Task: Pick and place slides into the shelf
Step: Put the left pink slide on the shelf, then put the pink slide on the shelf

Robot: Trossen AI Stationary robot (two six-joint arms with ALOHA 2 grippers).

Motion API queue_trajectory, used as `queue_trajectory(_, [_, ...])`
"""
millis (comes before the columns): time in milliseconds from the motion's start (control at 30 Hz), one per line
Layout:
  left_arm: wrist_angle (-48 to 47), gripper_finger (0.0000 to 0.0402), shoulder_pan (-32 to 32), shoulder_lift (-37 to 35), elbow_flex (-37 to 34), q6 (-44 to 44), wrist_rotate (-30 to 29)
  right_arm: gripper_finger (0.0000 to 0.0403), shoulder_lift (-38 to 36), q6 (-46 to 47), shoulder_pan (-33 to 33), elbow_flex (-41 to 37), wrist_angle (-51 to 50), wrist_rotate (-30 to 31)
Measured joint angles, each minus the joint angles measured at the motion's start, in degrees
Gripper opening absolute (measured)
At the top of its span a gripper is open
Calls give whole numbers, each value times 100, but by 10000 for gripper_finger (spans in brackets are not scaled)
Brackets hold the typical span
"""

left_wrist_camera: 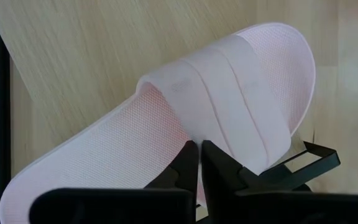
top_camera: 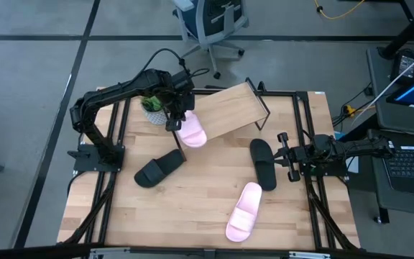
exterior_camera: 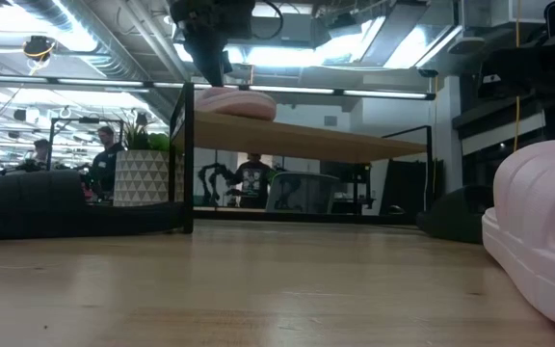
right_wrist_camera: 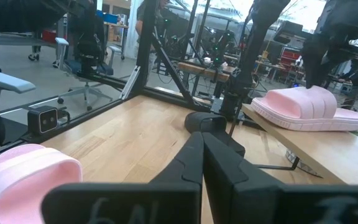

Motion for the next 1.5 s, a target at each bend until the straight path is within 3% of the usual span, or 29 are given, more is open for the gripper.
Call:
queue_trajectory(833, [-138, 7, 9, -17, 8, -48, -36, 10, -1, 1, 1, -2, 0, 0])
queue_trajectory(1233, [70, 43, 4, -20, 8, -45, -969, 10, -1, 1, 1, -1, 0, -1])
queue_trajectory(1500, [151, 59, 2, -20, 8, 0, -1079, 10, 0, -1, 0, 1, -4, -2])
